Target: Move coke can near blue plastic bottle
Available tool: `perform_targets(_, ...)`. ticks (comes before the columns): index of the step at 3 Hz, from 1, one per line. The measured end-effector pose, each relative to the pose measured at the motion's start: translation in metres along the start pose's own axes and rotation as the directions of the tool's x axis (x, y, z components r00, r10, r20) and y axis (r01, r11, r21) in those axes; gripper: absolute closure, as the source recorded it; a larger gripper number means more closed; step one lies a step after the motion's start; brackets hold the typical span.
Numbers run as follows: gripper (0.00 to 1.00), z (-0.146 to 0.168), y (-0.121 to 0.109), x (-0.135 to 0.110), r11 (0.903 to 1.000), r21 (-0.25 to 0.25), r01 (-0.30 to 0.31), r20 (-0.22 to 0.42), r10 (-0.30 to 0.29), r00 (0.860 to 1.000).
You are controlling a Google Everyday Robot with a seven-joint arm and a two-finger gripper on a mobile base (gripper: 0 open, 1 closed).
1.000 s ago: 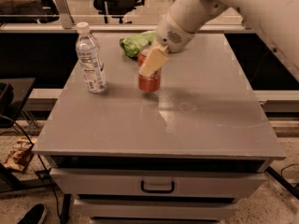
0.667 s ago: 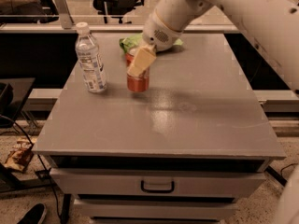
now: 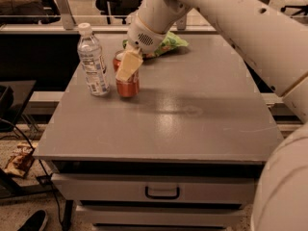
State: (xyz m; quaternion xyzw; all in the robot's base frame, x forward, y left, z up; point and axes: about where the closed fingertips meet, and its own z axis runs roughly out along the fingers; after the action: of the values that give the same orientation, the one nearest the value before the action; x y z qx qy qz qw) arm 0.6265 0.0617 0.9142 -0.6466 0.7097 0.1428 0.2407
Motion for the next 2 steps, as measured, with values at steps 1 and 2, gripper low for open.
perform_targets(1, 0.57, 0.0051, 0.0009, -0.0044, 0.9999, -0.005, 0.015, 0.002, -0.015, 1.000)
perform_targets(2, 0.34, 0.0081, 0.0032, -0.0037, 0.9998, -0.009, 0.019, 0.010, -0.019, 1.000)
